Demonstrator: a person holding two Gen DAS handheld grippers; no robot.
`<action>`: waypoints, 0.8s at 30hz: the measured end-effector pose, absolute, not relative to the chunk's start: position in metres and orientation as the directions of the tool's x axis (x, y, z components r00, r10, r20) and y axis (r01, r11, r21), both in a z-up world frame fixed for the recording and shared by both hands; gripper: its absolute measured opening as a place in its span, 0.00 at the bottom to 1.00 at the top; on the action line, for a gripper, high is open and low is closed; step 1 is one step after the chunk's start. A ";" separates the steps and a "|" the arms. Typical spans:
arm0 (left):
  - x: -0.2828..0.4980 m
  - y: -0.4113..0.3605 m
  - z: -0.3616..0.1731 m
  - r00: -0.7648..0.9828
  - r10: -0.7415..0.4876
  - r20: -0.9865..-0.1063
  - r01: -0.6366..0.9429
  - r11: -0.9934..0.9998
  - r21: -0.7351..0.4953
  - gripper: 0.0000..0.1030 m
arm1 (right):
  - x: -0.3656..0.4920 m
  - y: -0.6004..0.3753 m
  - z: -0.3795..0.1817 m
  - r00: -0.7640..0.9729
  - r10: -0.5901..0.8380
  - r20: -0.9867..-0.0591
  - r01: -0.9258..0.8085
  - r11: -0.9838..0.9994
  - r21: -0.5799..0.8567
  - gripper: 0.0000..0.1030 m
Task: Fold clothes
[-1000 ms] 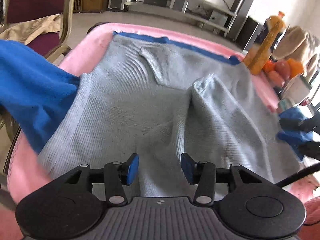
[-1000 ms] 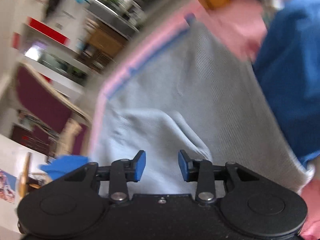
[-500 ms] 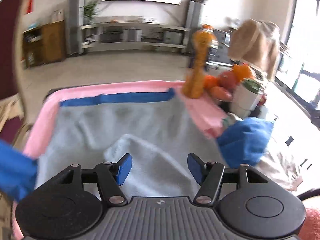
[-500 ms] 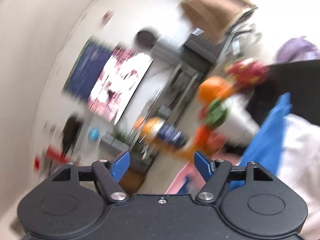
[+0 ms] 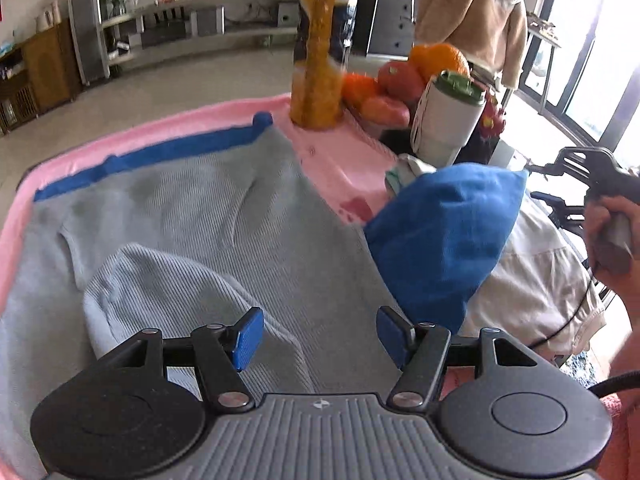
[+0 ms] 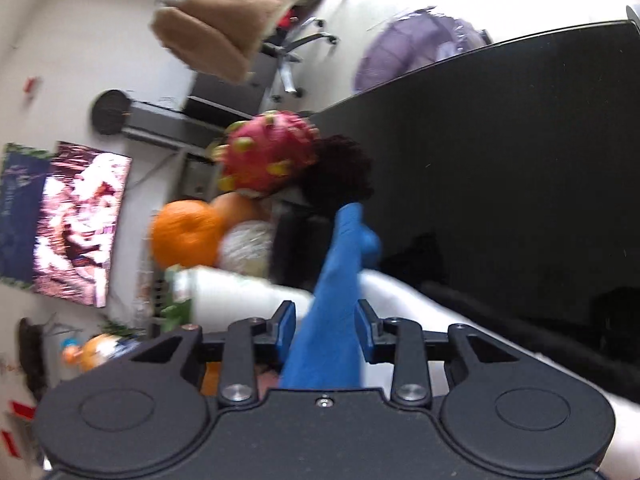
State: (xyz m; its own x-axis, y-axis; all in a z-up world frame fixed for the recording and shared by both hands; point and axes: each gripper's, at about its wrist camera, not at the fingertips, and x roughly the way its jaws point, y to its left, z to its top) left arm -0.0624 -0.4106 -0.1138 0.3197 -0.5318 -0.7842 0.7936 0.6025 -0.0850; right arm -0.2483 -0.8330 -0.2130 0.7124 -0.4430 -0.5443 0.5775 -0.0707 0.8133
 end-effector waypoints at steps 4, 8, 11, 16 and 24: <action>-0.057 -0.404 -0.121 0.319 -0.509 -0.799 0.772 0.629 -0.093 0.60 | -0.241 -0.848 -0.232 0.696 -0.458 -0.553 0.578 -0.099 0.810 0.34; -0.051 -0.399 -0.125 0.307 -0.503 -0.808 0.748 0.652 -0.121 0.60 | -0.238 -0.848 -0.235 0.703 -0.481 -0.524 0.568 -0.064 0.821 0.07; -0.053 -0.394 -0.125 0.312 -0.505 -0.805 0.745 0.656 -0.122 0.60 | -0.241 -0.840 -0.222 0.697 -0.520 -0.494 0.576 -0.005 0.817 0.03; -0.054 -0.377 -0.123 0.313 -0.524 -0.792 0.738 0.660 -0.145 0.60 | -0.246 -0.804 -0.161 0.716 -0.583 -0.383 0.571 0.174 0.802 0.03; -0.046 -0.320 -0.108 0.376 -0.531 -0.759 0.676 0.718 -0.168 0.60 | -0.189 -0.668 -0.055 0.887 -0.421 -0.192 0.439 0.637 0.634 0.03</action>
State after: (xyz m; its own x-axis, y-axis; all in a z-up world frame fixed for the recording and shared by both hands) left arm -0.0461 -0.3203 -0.1081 0.3759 -0.5313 -0.7592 0.6756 0.7179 -0.1679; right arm -0.1889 -0.6681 -0.0550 0.8868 -0.4205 -0.1915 0.4388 0.6366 0.6342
